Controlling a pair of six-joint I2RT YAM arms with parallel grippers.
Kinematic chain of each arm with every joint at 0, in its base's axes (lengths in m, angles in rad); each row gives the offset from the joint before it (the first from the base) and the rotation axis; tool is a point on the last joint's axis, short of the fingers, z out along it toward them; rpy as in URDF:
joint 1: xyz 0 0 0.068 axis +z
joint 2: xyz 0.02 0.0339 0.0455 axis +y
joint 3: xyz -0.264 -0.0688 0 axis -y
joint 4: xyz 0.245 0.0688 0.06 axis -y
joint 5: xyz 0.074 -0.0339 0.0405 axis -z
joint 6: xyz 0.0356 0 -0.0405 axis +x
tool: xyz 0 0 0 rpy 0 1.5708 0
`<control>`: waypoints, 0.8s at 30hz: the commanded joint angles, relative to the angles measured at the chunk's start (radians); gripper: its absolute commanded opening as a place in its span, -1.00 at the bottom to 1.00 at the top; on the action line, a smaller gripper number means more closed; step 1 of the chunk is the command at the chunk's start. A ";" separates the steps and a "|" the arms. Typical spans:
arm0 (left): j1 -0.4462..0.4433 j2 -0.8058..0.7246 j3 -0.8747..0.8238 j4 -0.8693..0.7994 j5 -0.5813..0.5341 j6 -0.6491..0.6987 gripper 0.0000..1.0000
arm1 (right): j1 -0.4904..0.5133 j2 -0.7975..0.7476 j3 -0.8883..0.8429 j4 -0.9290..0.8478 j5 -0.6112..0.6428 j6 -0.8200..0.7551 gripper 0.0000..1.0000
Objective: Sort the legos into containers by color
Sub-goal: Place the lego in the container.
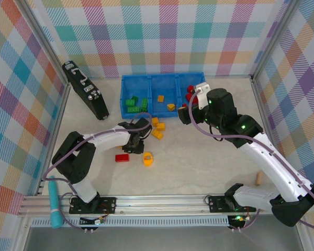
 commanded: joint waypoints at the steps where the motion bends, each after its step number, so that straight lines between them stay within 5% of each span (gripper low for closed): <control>1: -0.044 0.029 0.139 -0.033 0.025 0.030 -0.43 | -0.009 -0.009 -0.006 -0.006 0.018 -0.020 0.97; 9: -0.123 0.151 0.513 -0.007 0.091 0.102 -0.41 | -0.019 -0.009 -0.009 0.014 0.024 -0.037 0.98; 24: -0.132 0.551 0.926 0.542 0.198 -0.012 -0.39 | -0.054 -0.060 -0.086 0.130 0.022 -0.045 0.98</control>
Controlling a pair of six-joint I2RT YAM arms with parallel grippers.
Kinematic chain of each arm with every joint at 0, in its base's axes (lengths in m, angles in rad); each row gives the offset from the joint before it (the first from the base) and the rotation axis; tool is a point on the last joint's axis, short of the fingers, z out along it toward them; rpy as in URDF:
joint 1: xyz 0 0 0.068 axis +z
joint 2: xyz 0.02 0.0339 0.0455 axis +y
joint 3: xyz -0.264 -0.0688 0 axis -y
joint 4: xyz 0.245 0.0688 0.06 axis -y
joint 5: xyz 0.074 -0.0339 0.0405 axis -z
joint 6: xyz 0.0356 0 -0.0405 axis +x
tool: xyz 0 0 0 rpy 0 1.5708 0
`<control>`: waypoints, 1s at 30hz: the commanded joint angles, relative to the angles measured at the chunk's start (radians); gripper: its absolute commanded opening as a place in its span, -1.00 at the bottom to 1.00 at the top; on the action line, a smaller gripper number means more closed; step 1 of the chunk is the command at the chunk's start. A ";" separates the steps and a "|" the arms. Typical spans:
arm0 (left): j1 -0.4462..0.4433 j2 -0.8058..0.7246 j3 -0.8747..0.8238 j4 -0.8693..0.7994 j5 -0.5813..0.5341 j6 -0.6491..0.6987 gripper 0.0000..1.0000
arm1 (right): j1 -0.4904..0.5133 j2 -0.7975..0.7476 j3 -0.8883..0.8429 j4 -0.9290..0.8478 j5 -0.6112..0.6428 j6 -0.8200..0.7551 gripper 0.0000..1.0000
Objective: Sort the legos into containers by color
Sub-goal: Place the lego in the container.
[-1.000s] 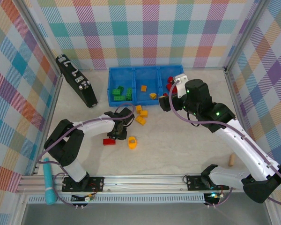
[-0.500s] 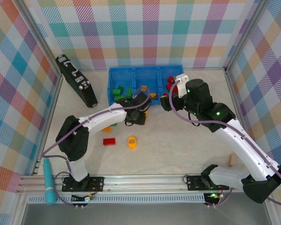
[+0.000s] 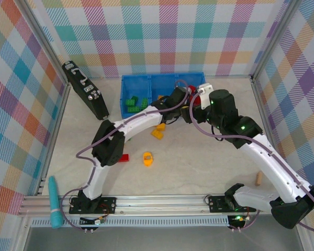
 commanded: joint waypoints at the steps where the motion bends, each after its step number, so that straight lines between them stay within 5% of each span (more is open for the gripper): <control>1: 0.000 0.085 0.109 0.141 0.030 -0.062 -0.38 | -0.010 -0.041 -0.020 0.065 0.009 -0.015 0.98; 20: 0.013 0.329 0.413 0.081 -0.112 -0.111 0.02 | -0.043 -0.106 -0.078 0.058 0.013 -0.008 0.98; 24: 0.015 0.242 0.344 0.098 -0.065 -0.074 0.01 | -0.046 -0.117 -0.090 0.060 0.015 -0.004 0.98; 30: 0.000 -0.090 0.066 0.047 -0.073 0.073 0.00 | -0.050 -0.137 -0.103 0.079 0.017 0.005 0.98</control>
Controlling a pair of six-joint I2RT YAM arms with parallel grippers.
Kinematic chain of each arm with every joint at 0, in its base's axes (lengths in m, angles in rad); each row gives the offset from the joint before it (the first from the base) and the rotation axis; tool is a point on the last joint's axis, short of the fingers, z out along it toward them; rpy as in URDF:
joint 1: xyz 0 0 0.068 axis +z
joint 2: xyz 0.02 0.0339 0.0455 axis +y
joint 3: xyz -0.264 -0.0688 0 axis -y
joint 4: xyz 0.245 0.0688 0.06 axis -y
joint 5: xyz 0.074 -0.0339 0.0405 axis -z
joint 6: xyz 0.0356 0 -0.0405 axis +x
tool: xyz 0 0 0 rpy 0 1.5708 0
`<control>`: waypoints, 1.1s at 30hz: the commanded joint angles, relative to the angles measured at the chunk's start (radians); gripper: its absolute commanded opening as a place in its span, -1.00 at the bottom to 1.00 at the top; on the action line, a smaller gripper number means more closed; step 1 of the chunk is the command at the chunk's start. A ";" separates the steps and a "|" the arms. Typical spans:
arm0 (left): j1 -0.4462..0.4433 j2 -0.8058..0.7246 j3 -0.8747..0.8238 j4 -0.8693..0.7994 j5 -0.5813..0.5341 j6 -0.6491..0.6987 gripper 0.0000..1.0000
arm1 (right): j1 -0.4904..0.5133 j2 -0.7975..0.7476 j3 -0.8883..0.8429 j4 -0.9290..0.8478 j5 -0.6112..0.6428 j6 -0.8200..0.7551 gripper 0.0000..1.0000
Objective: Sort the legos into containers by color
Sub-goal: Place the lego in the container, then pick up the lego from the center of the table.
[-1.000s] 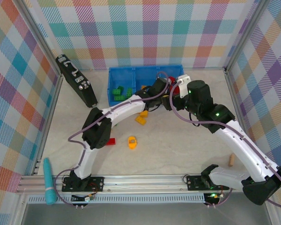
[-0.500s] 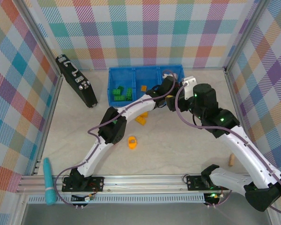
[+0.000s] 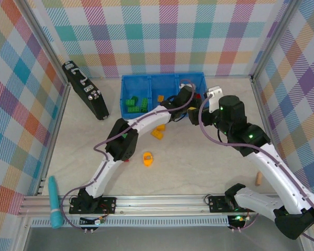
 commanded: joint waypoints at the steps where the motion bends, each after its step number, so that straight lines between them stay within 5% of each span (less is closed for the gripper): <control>1: -0.007 -0.294 -0.135 -0.027 -0.014 0.111 0.01 | -0.009 -0.033 -0.017 0.046 0.004 0.007 0.98; 9: -0.013 -0.785 -0.537 -0.406 -0.196 0.138 0.15 | -0.011 -0.011 -0.011 0.072 -0.029 0.025 0.98; 19: -0.013 -1.223 -0.990 -0.823 -0.304 -0.272 0.28 | -0.012 0.071 0.050 0.098 -0.059 0.039 0.97; 23: -0.013 -1.298 -1.115 -0.859 -0.304 -0.407 0.49 | -0.013 0.094 0.061 0.110 -0.083 0.056 0.97; 33: -0.006 -1.236 -1.231 -0.713 -0.296 -0.396 0.78 | -0.012 0.113 0.068 0.096 -0.108 0.080 0.97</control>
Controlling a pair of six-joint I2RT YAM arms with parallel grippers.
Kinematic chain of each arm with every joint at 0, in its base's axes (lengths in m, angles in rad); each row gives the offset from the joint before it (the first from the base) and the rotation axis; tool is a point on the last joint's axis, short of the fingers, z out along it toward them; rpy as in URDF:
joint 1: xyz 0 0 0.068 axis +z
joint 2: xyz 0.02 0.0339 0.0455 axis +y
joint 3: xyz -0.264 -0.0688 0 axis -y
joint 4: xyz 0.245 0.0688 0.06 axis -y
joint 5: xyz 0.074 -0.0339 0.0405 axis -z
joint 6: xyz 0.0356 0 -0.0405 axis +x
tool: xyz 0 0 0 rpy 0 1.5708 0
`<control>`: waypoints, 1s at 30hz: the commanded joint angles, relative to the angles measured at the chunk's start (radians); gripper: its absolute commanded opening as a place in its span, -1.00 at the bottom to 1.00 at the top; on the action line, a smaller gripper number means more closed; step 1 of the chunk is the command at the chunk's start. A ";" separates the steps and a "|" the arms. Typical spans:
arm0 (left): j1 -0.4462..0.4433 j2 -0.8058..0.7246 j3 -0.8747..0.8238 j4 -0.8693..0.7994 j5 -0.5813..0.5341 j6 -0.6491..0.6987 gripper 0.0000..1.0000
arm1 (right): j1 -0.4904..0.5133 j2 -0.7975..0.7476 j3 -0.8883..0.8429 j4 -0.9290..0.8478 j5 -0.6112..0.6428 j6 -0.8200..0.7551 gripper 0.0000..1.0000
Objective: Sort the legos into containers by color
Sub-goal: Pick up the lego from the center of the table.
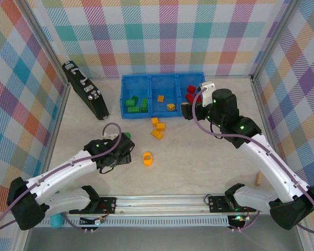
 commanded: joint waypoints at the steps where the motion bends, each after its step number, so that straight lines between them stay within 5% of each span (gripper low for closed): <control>1: 0.008 0.030 -0.032 0.074 -0.005 -0.008 0.79 | -0.007 0.000 0.025 0.024 -0.015 0.021 0.98; 30: 0.180 0.352 -0.122 0.396 0.131 0.150 0.67 | -0.010 0.082 0.059 0.025 0.004 -0.004 0.98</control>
